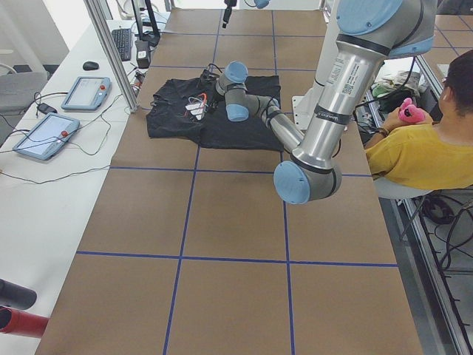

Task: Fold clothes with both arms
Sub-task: 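Lower both grippers to the shirt hem nearest the robot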

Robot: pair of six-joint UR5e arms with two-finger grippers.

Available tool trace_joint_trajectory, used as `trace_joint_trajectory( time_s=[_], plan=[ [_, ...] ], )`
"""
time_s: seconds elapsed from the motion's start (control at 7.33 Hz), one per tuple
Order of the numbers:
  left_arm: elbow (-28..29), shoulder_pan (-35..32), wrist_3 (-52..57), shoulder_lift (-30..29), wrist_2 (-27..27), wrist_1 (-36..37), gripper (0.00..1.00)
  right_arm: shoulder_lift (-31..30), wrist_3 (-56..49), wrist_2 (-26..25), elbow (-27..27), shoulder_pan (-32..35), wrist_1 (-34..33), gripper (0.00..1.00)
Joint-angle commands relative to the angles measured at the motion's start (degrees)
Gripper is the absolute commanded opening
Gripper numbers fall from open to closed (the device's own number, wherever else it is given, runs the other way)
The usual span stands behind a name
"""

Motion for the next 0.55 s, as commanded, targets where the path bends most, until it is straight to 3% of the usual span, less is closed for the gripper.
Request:
trace_joint_trajectory(
  time_s=[0.0, 0.14, 0.27, 0.41],
  plan=[
    [-7.97, 2.81, -0.59, 10.69, -0.77, -0.09, 1.0, -8.55, 7.59, -7.8, 10.28, -12.42, 0.0, 1.0],
    [-9.57, 5.18, -0.77, 14.74, -0.16, -0.44, 1.0, -10.85, 9.95, -9.4, 12.93, -16.65, 0.0, 1.0],
    [-10.02, 10.6, -3.55, 17.05, 6.02, -0.62, 1.0, -11.31, 17.2, -17.16, 14.26, -24.44, 0.0, 1.0],
    [-10.2, 14.65, -6.97, 17.24, 8.61, -0.62, 1.0, -11.32, 21.8, -24.45, 14.36, -31.82, 0.0, 1.0]
  ],
)
